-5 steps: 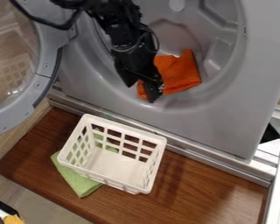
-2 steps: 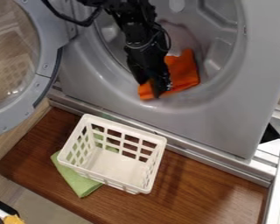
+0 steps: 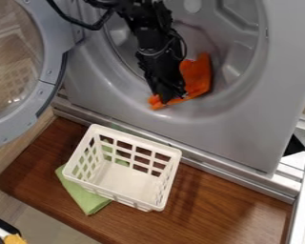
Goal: Put the orange cloth into the basket
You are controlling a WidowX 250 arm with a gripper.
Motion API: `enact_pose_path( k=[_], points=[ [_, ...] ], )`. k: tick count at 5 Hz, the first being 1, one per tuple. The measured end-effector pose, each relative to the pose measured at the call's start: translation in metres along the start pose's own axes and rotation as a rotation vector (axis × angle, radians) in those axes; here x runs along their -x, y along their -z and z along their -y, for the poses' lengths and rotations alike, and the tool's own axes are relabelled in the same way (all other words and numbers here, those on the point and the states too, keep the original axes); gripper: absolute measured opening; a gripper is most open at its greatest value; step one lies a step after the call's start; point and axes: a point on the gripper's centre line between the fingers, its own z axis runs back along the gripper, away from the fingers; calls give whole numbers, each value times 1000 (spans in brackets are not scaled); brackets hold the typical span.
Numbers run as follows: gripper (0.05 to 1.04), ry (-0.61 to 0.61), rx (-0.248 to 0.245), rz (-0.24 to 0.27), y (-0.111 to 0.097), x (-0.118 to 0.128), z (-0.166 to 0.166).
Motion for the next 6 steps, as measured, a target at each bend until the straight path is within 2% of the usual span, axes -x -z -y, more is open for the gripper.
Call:
enact_pose_path(
  k=[1, 3, 4, 6],
  points=[
    [71, -6, 6, 1, 0, 1, 1],
    [67, 2, 12, -12, 1, 2, 2],
    [67, 10, 5, -7, -10, 9, 5],
    [67, -76, -27, -20, -45, 59, 5]
  ],
)
